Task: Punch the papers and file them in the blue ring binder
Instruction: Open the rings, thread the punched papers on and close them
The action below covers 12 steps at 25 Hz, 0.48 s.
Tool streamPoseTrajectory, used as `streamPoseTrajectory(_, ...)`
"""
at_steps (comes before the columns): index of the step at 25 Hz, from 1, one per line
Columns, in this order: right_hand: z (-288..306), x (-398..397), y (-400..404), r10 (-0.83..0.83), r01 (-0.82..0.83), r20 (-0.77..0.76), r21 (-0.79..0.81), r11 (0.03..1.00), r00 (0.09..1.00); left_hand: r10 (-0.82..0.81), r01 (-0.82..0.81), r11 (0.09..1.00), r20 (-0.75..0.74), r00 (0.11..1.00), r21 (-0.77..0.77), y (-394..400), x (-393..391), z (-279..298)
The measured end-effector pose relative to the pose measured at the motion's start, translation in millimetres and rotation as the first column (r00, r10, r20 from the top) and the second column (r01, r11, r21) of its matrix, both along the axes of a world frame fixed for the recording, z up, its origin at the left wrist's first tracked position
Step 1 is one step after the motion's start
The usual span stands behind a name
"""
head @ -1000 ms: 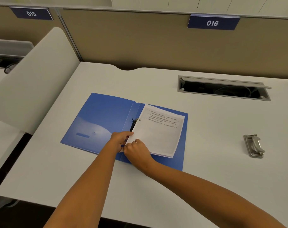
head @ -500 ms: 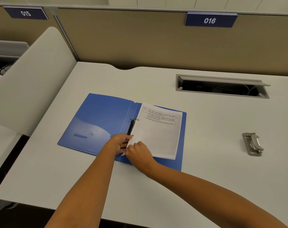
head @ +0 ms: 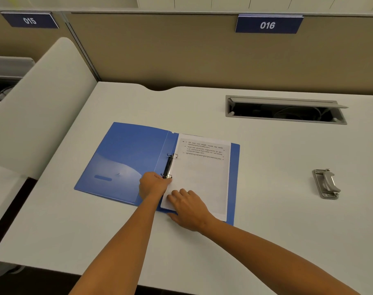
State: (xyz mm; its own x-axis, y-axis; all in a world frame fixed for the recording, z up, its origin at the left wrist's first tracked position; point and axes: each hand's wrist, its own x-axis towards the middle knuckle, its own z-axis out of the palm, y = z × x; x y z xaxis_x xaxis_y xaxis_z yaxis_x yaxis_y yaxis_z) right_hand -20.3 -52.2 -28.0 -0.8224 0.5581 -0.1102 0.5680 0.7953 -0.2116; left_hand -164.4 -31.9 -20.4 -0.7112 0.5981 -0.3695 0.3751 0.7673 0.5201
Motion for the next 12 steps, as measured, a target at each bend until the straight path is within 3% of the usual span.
streamPoseTrajectory(6, -5.8, 14.3, 8.8, -0.023, 0.010, -0.073, -0.183, 0.983, 0.997, 0.070, -0.084, 0.985, 0.098, 0.993, 0.148, -7.8, 1.0, -2.6)
streamPoseTrajectory(12, -17.9, 27.2, 20.8, -0.233, 0.191, -0.169, -0.233, 0.954, 0.958, 0.061, -0.084, 0.965, 0.098, 0.993, 0.250, -16.3, 15.8, -5.8)
